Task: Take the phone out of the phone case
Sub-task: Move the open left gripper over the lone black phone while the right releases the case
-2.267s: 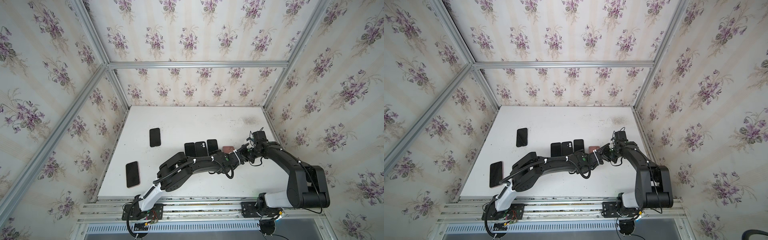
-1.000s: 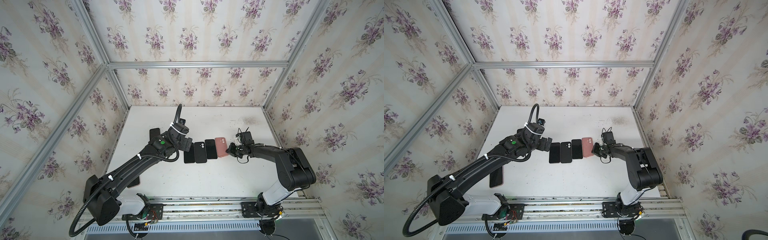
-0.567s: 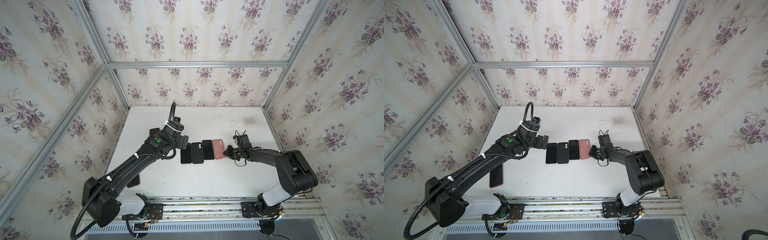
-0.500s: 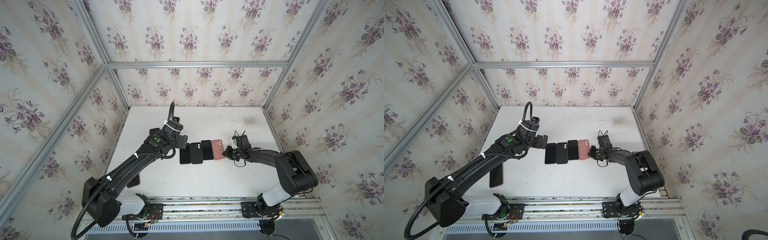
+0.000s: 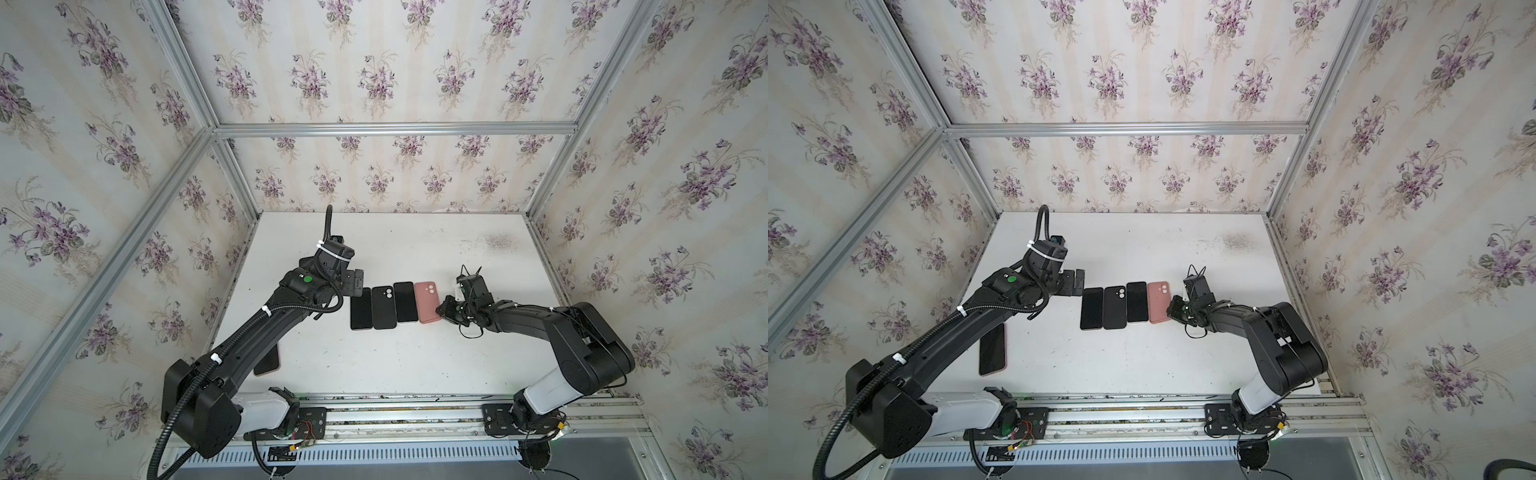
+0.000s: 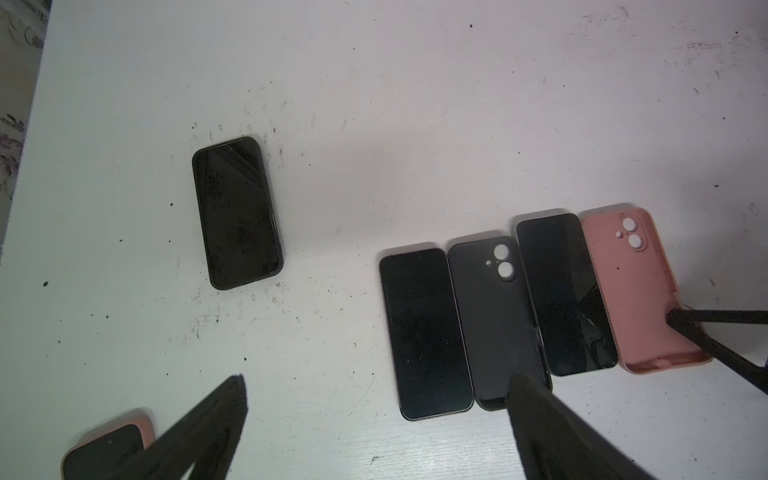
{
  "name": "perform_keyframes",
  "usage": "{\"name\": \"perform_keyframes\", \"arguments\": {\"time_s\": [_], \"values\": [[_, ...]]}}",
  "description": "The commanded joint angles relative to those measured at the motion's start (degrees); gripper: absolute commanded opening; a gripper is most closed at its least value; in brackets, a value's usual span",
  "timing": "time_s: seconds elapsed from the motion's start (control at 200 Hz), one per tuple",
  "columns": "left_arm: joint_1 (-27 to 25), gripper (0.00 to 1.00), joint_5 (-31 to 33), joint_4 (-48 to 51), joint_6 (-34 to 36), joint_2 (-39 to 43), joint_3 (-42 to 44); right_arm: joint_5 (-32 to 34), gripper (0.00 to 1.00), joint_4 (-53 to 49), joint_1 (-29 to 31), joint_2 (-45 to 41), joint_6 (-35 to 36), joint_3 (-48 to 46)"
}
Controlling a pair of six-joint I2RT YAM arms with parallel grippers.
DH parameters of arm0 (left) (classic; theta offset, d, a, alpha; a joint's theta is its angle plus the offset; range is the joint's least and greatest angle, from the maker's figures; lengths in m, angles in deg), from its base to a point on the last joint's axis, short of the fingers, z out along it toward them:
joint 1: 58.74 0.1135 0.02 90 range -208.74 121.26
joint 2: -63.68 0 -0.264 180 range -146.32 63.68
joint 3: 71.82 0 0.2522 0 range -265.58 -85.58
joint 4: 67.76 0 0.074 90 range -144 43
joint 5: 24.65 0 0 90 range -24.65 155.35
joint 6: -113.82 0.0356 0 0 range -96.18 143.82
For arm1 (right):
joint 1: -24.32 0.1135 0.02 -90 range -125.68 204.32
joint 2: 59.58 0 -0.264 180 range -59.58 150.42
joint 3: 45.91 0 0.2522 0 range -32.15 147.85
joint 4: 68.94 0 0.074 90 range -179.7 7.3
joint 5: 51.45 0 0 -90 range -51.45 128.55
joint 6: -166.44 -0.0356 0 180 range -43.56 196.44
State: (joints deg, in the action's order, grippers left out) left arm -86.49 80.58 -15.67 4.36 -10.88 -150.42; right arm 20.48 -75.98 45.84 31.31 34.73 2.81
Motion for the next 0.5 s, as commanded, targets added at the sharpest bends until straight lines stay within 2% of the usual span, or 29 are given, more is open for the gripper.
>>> {"name": "perform_keyframes", "arguments": {"time_s": [0.0,0.15,0.175,0.205,0.215,0.23,0.475,0.495], "values": [[1.55,1.0,-1.2,0.72,-2.24,-0.69,-0.16,2.03,0.33,-9.76,0.26,0.66,0.24,0.19],[5.07,1.0,-1.16,2.14,-3.64,-2.82,-0.96,3.88,0.55,-14.73,0.2,-1.92,2.61,1.94],[5.87,1.0,-1.29,2.33,-3.77,-3.38,-1.22,4.08,0.7,-15.43,0.23,-2.45,3.0,2.24],[6.92,1.0,-1.34,2.66,-3.82,-4.23,-1.59,4.35,0.76,-16.63,0.27,-3.0,3.61,2.66],[7.27,1.0,-1.38,2.77,-3.94,-4.55,-1.71,4.46,0.82,-17.04,0.25,-3.13,3.82,2.77],[7.8,1.0,-1.42,3.01,-3.98,-4.89,-1.93,4.57,0.86,-17.66,0.21,-3.36,4.05,3.01],[15.67,1.0,-3.32,6.05,-1.22,-14.22,-7.48,4.71,0.91,-27.25,0.27,-9.07,7.9,6.62],[16.33,1.0,-3.55,6.3,-0.95,-14.97,-7.88,4.71,0.98,-28.04,0.25,-9.77,8.16,7.01]]}}
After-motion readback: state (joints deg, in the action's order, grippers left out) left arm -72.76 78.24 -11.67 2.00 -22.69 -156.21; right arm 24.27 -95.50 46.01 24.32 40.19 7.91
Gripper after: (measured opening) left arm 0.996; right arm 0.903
